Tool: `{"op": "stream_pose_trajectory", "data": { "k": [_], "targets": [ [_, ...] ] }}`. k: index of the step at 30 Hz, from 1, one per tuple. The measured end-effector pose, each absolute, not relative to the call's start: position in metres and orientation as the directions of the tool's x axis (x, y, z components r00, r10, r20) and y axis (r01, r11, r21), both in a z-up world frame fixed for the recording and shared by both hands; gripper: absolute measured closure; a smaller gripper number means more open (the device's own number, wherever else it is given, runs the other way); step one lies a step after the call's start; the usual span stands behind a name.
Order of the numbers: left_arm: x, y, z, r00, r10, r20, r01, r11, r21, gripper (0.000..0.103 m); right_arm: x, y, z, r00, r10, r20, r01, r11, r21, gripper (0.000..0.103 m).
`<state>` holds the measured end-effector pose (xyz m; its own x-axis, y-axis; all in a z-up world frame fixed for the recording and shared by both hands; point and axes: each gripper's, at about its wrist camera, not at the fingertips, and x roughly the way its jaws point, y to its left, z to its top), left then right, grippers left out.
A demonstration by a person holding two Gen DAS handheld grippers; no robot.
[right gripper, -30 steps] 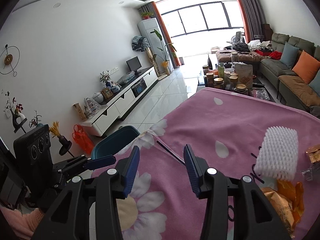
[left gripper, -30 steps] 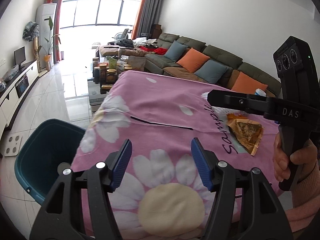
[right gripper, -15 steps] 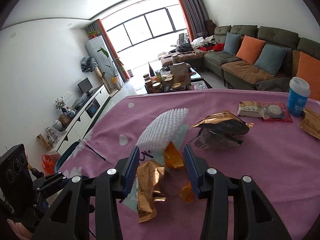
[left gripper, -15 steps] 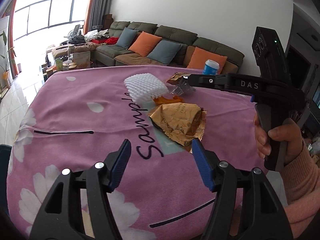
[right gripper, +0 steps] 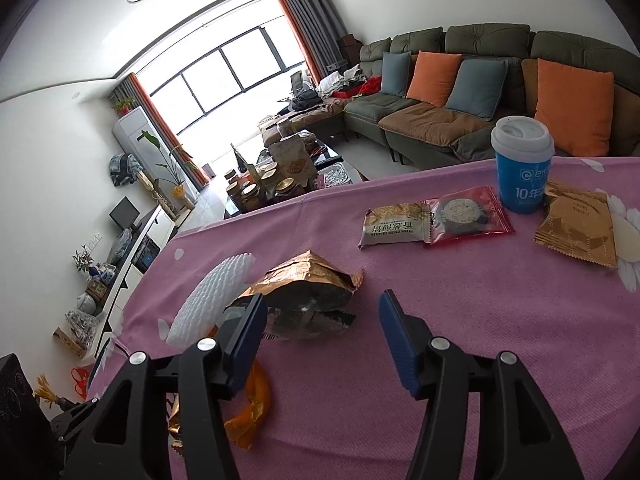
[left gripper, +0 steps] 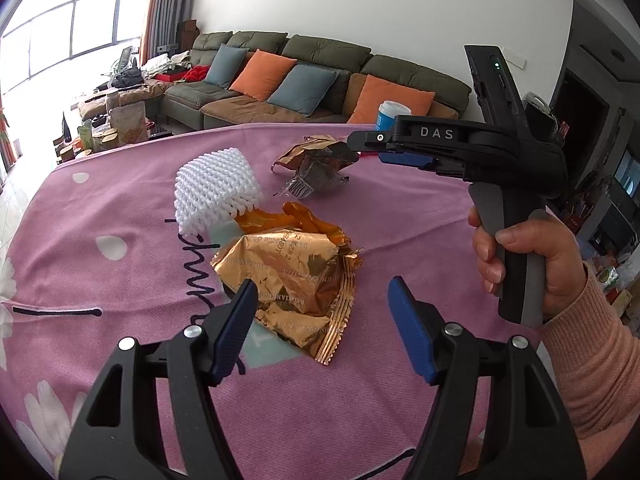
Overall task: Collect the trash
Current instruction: 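Grasp a gold foil wrapper with the left tool while the right tool grasps a brown snack bag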
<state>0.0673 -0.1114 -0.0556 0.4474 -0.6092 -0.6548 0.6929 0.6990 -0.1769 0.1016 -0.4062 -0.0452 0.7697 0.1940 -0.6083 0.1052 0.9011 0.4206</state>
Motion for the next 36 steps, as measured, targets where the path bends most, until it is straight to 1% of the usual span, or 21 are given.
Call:
{"op": "stream_pose_trajectory", "data": {
  "k": [6,7,8,9,10,12,14,15,17,18,20,21,23,28,29,30,31,32,36],
  "targets": [
    [0.079,-0.115,-0.062,0.423,-0.605,-0.675,0.680,0.704,-0.205,0.049,0.120,-0.419,-0.054,0.758,0.240,-0.606,0.123,0.860,0.495,0.047],
    [0.080,-0.114,-0.062,0.417,-0.608,-0.676,0.678,0.703,-0.214,0.055,0.123,-0.421,-0.055,0.755,0.246,-0.607,0.130,0.852,0.507,0.047],
    [0.082,-0.113,-0.064,0.409,-0.610,-0.678,0.677,0.702,-0.223,0.062,0.126,-0.422,-0.056,0.752,0.258,-0.607,0.130,0.845,0.520,0.047],
    [0.083,-0.112,-0.065,0.401,-0.614,-0.680,0.675,0.700,-0.233,0.066,0.128,-0.423,-0.058,0.747,0.268,-0.608,0.131,0.838,0.530,0.047],
    [0.085,-0.112,-0.066,0.392,-0.617,-0.682,0.675,0.697,-0.243,0.073,0.131,-0.423,-0.059,0.742,0.278,-0.610,0.133,0.831,0.540,0.047],
    [0.087,-0.109,-0.068,0.383,-0.620,-0.685,0.670,0.696,-0.256,0.080,0.133,-0.423,-0.063,0.733,0.301,-0.610,0.133,0.816,0.562,0.047],
    [0.087,-0.107,-0.070,0.371,-0.625,-0.687,0.668,0.693,-0.269,0.089,0.134,-0.422,-0.066,0.728,0.324,-0.604,0.126,0.803,0.583,0.048],
    [0.087,-0.106,-0.070,0.366,-0.628,-0.686,0.668,0.691,-0.276,0.091,0.133,-0.421,-0.067,0.725,0.337,-0.600,0.121,0.796,0.593,0.050],
    [0.087,-0.103,-0.071,0.368,-0.631,-0.683,0.666,0.691,-0.280,0.096,0.132,-0.419,-0.069,0.722,0.350,-0.597,0.114,0.791,0.602,0.063],
    [0.087,-0.102,-0.071,0.369,-0.633,-0.680,0.666,0.691,-0.282,0.098,0.132,-0.419,-0.070,0.719,0.357,-0.596,0.108,0.789,0.604,0.067],
    [0.087,-0.098,-0.070,0.370,-0.638,-0.675,0.664,0.690,-0.288,0.101,0.132,-0.420,-0.071,0.717,0.372,-0.590,0.106,0.779,0.619,0.084],
    [0.086,-0.097,-0.070,0.372,-0.640,-0.673,0.664,0.690,-0.289,0.102,0.130,-0.419,-0.072,0.717,0.375,-0.588,0.104,0.776,0.622,0.088],
    [0.085,-0.096,-0.069,0.377,-0.640,-0.669,0.663,0.691,-0.288,0.102,0.128,-0.419,-0.072,0.722,0.367,-0.587,0.105,0.779,0.618,0.091],
    [0.080,-0.094,-0.066,0.385,-0.644,-0.661,0.674,0.685,-0.275,0.101,0.121,-0.416,-0.068,0.742,0.353,-0.570,0.090,0.790,0.607,0.094],
    [0.078,-0.094,-0.065,0.392,-0.641,-0.660,0.676,0.687,-0.265,0.092,0.119,-0.416,-0.066,0.747,0.347,-0.567,0.088,0.794,0.601,0.095],
    [0.076,-0.095,-0.064,0.396,-0.639,-0.659,0.680,0.687,-0.258,0.086,0.117,-0.415,-0.065,0.752,0.342,-0.563,0.085,0.797,0.598,0.095],
    [0.075,-0.095,-0.064,0.402,-0.637,-0.657,0.681,0.688,-0.250,0.070,0.114,-0.414,-0.063,0.757,0.340,-0.558,0.081,0.799,0.596,0.095],
    [0.074,-0.096,-0.063,0.408,-0.636,-0.655,0.683,0.689,-0.244,0.060,0.111,-0.415,-0.061,0.762,0.336,-0.553,0.077,0.801,0.593,0.095],
    [0.071,-0.102,-0.061,0.413,-0.632,-0.656,0.691,0.686,-0.227,0.058,0.104,-0.417,-0.054,0.783,0.322,-0.532,0.065,0.809,0.584,0.095]
  ]
}}
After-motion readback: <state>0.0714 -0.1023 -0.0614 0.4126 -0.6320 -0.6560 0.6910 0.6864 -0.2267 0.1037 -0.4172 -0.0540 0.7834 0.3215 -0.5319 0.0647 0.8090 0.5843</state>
